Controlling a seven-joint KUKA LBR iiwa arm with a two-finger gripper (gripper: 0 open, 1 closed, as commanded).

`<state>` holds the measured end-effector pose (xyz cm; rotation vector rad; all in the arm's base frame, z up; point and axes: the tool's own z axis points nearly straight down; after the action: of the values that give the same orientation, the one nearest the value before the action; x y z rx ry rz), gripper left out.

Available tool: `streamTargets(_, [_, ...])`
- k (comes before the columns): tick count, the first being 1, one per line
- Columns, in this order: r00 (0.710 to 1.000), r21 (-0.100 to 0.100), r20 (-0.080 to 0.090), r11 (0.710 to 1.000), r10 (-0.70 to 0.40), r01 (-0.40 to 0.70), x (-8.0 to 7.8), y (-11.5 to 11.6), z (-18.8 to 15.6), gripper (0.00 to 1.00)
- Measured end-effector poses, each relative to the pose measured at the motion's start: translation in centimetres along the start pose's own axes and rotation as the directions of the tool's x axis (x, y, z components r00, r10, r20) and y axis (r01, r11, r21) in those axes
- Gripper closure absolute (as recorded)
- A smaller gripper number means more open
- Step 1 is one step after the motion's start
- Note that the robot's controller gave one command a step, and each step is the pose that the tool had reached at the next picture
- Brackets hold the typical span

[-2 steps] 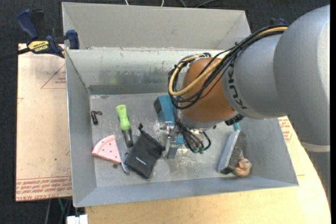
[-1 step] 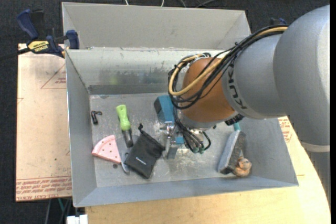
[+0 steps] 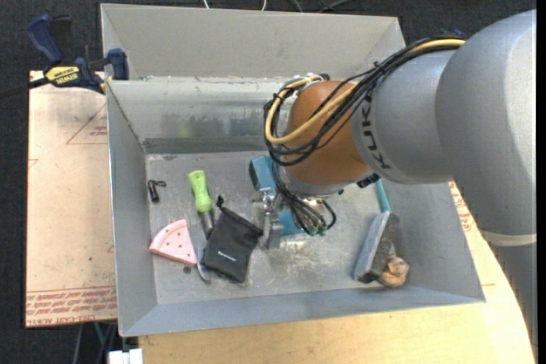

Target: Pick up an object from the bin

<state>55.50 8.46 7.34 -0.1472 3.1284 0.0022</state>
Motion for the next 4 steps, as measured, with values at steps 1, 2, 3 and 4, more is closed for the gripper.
streamTargets(1, [0.999,0.0,0.003,0.999,0.042,-0.042,1.3,-0.9,-5.1,1.0])
streamTargets(2, [0.987,-0.001,0.005,0.987,-0.163,0.163,-4.7,1.5,-0.7,1.0])
streamTargets(3, [0.992,-0.002,-0.003,0.992,-0.13,0.13,-4.9,1.7,-5.6,1.0])
streamTargets(4, [0.989,-0.001,0.015,0.989,-0.145,0.145,-6.3,1.1,-5.7,1.0])
